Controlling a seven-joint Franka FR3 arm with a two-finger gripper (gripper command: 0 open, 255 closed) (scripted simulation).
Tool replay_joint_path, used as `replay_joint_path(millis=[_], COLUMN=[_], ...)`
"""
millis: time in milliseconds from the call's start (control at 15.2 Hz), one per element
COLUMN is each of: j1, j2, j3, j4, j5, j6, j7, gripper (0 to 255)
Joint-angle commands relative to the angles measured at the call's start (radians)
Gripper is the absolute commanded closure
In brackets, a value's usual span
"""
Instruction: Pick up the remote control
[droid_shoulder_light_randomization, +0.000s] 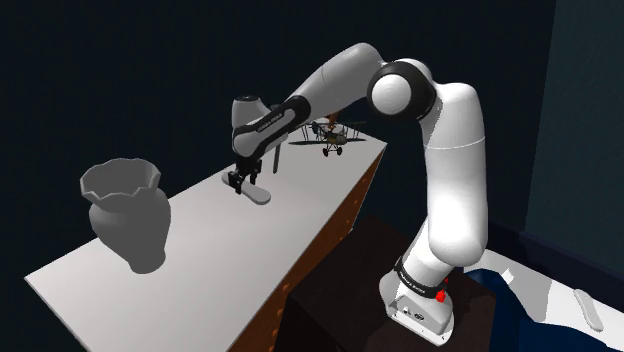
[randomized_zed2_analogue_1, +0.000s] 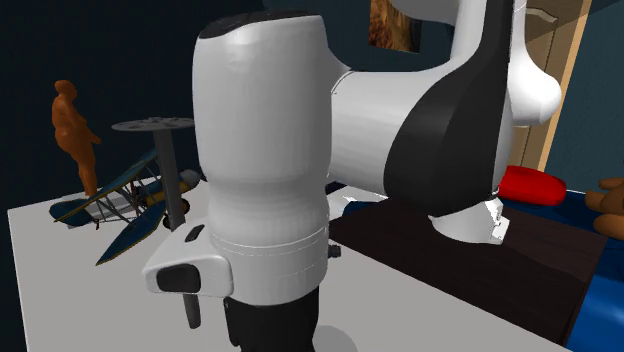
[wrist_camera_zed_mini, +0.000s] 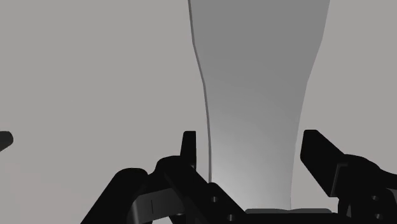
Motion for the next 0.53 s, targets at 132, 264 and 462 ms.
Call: replay_joint_path(millis=[132, 264, 462], j1=[-0.002, -0.003, -0.004], j2=[-0.036, -0.054, -0.079], j3=[0.002, 0.003, 0.004], j4=[0.003, 0.005, 0.01], j5=[0.003, 0.005, 0.008], j6=[-0.039, -0.059, -0.089], j7=[-0.004, -0.005, -0.007], gripper=[255, 255, 255])
